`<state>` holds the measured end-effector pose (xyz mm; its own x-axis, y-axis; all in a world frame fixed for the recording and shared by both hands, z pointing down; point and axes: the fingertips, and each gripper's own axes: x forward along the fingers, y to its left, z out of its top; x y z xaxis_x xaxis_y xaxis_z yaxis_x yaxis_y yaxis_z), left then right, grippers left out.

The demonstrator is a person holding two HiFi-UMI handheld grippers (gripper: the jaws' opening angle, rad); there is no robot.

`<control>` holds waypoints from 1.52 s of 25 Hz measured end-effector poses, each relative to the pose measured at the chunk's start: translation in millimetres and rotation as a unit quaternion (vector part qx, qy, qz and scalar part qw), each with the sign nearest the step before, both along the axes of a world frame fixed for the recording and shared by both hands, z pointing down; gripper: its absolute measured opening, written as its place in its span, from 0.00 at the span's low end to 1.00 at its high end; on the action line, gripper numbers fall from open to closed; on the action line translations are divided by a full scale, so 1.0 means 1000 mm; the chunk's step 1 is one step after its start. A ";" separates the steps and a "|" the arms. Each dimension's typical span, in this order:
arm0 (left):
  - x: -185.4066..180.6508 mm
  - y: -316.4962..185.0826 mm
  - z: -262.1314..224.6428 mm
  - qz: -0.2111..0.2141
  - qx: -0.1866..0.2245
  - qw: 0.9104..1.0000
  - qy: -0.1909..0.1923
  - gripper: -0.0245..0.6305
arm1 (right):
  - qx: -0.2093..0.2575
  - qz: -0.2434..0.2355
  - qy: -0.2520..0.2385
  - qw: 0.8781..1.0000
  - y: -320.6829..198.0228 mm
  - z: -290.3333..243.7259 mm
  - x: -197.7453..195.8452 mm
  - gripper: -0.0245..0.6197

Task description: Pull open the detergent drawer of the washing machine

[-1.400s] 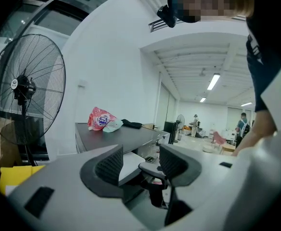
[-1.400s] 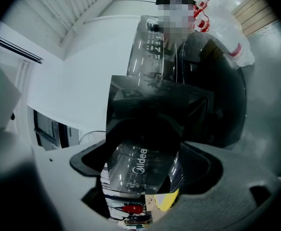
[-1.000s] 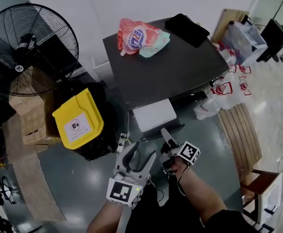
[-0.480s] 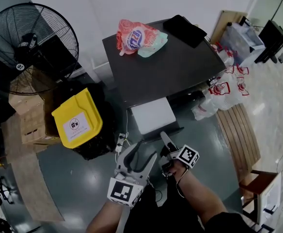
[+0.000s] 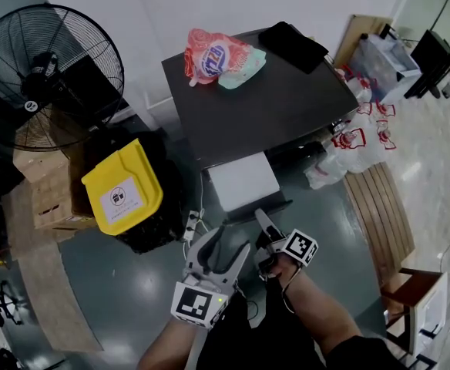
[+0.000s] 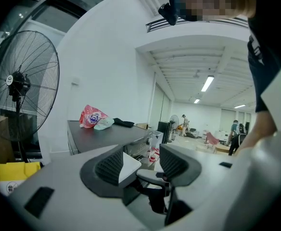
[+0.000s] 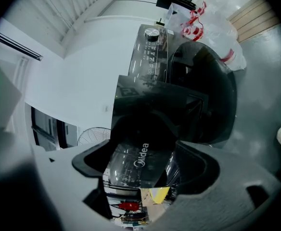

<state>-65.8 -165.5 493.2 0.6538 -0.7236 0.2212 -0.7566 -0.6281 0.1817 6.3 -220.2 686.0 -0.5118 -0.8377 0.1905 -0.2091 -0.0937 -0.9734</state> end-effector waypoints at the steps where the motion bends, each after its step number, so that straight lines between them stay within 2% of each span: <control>1: 0.000 -0.001 -0.001 -0.001 0.001 1.000 0.001 0.37 | -0.004 -0.003 0.005 1.000 0.001 0.000 0.000 0.70; 5: -0.004 -0.001 -0.005 -0.004 0.004 1.000 0.006 0.37 | 0.008 -0.025 0.029 0.999 0.008 -0.005 -0.003 0.69; 7: -0.007 -0.001 -0.008 -0.005 0.006 1.000 0.007 0.37 | 0.034 -0.045 0.058 0.997 0.010 -0.014 -0.005 0.63; 9: -0.010 0.000 -0.011 -0.006 0.009 1.000 0.008 0.37 | 0.055 -0.065 0.092 0.992 0.012 -0.026 -0.006 0.60; 15: -0.025 0.004 -0.022 -0.013 0.026 1.000 0.012 0.37 | 0.111 -0.090 0.197 0.970 0.021 -0.065 -0.005 0.40; 18: -0.034 0.009 -0.028 -0.012 0.029 0.999 0.011 0.36 | 0.166 -0.101 0.260 0.946 0.024 -0.102 -0.011 0.29; 21: -0.044 0.014 -0.033 -0.012 0.032 0.999 0.012 0.31 | 0.216 -0.110 0.322 0.915 0.030 -0.137 -0.016 0.12; 22: -0.047 0.016 -0.033 -0.011 0.033 0.999 0.013 0.28 | 0.231 -0.111 0.340 0.905 0.032 -0.149 -0.017 0.04; 25: -0.056 0.020 -0.031 -0.007 0.033 0.999 0.016 0.15 | 0.270 -0.107 0.385 0.876 0.040 -0.182 -0.020 0.03; 27: -0.060 0.023 -0.035 -0.006 0.032 0.999 0.012 0.08 | 0.292 -0.100 0.403 0.862 0.047 -0.206 -0.022 0.04; 30: -0.063 0.028 -0.040 -0.002 0.033 0.999 0.005 0.06 | 0.320 -0.095 0.426 0.841 0.060 -0.242 -0.025 0.04; 38: -0.057 0.051 -0.059 -0.008 0.048 0.999 -0.009 0.04 | 0.378 -0.104 0.501 0.771 0.098 -0.298 -0.022 0.04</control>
<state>-122.8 -114.1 433.9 0.6390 -0.7521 0.1613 -0.7689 -0.6304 0.1068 -15.8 -122.6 387.6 -0.5639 -0.8224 0.0752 -0.8256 0.5595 -0.0725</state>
